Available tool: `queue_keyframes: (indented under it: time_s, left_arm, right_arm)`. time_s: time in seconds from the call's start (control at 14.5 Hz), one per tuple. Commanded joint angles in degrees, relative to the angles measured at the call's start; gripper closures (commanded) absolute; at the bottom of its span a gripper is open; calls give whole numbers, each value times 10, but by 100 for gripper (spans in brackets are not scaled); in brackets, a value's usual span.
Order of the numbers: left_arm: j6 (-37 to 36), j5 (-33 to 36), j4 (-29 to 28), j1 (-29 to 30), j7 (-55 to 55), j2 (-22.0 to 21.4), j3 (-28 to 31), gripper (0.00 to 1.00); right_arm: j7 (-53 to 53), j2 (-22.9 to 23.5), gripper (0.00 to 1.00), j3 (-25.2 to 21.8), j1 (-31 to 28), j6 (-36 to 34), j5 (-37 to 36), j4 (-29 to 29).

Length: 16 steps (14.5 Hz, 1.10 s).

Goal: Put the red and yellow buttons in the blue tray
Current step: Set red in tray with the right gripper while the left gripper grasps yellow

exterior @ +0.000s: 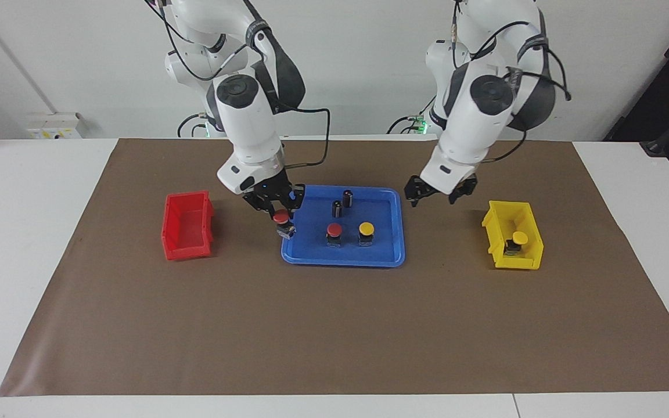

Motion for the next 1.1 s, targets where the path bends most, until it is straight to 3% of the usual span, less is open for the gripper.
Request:
queue_keyframes:
  time_s: [0.0, 0.21, 0.41, 0.83, 0.9, 1.03]
  left_arm:
    - [-41, 15, -12, 76, 115, -42, 1, 0]
    - [-30, 20, -32, 119, 166, -54, 1, 0]
    - [96, 20, -121, 152, 183, -75, 0, 1]
    - [198, 19, -147, 174, 192, -18, 0, 23]
    - [218, 19, -163, 176, 192, -18, 0, 26]
    - [262, 19, -196, 176, 192, -18, 0, 29]
  right_arm:
    - [24, 40, 86, -2, 10, 15, -15, 16]
    - [26, 38, 85, -2, 18, -7, -15, -2]
    - [27, 30, 84, -2, 20, 10, -14, -30]
    - [50, 41, 81, -2, 31, 56, -14, -55]
    - [50, 42, 77, -2, 31, 55, -14, -55]
    - [50, 42, 44, -2, 31, 55, -14, -55]
